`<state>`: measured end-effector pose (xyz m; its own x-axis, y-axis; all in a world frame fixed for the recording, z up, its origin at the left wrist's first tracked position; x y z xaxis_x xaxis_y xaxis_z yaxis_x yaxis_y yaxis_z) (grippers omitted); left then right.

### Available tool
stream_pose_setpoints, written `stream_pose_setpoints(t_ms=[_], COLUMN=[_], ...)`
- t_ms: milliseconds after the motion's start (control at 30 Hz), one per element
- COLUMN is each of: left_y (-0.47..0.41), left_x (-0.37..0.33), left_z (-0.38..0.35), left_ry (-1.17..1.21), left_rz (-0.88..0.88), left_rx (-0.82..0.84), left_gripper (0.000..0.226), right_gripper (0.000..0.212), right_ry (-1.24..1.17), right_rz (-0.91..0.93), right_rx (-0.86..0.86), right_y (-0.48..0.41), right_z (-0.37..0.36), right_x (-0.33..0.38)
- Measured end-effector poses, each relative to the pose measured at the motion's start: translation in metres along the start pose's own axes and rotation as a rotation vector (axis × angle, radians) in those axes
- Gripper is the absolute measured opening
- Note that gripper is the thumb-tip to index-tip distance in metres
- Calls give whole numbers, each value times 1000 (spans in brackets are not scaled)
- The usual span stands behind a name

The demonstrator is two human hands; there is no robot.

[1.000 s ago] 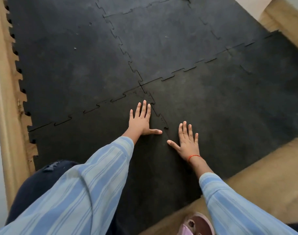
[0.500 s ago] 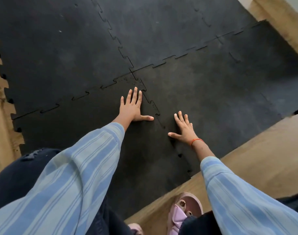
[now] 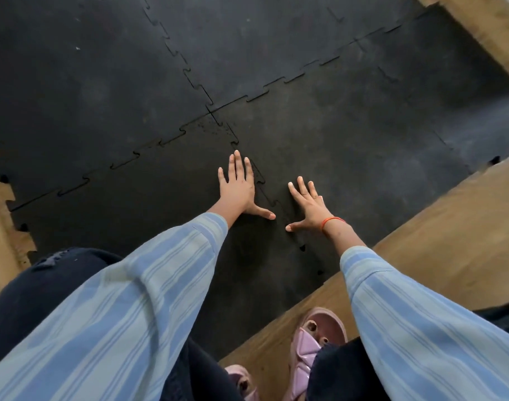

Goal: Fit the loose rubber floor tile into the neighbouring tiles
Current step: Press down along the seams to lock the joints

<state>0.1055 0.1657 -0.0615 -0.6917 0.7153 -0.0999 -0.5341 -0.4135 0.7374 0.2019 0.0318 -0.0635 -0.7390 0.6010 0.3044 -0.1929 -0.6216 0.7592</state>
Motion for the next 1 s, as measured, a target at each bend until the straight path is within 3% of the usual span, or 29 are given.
stream_pose_setpoints(t_ms=[133,233,367,500,733,833,1000], left_y=[0,0,5,3,0,2,5], left_x=[1,2,5,5,5,13,19], left_z=[2,-1,-9,-9,-9,-7,-10], left_ry=[28,39,27,18,21,21,2], left_rz=[18,-15,-89,-93,-101,-105,-142], left_rx=[-4,-29,-131,-147,-166,-262,-400], left_gripper=[159,155,144,143,141,117,72], right_gripper=[112,96,61,52,47,50,58], right_ry=[20,-27,66,31,35,4,189], right_rz=[-7,2,-40,-119,-119,-51,-3], right_rx=[25,-21,-288,-569,-682,-655,-571], right_y=[1,15,47,51,54,47,32], right_z=[0,-7,-45,-60,-57,-52,-68], right_x=[3,1,-12,-10,-9,19,47])
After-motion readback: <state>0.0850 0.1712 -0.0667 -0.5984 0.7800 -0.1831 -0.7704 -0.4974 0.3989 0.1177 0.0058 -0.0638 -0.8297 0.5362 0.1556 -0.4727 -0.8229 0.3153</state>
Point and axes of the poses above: each hand's wrist, its own y-axis away from the middle knuckle, its own z-axis out of the back of the hand, x = y × z, the point moved 9 cm from there along -y, towards the middle knuckle, and after that the axes turned 10 degrees about x, right-handed, at the moved point
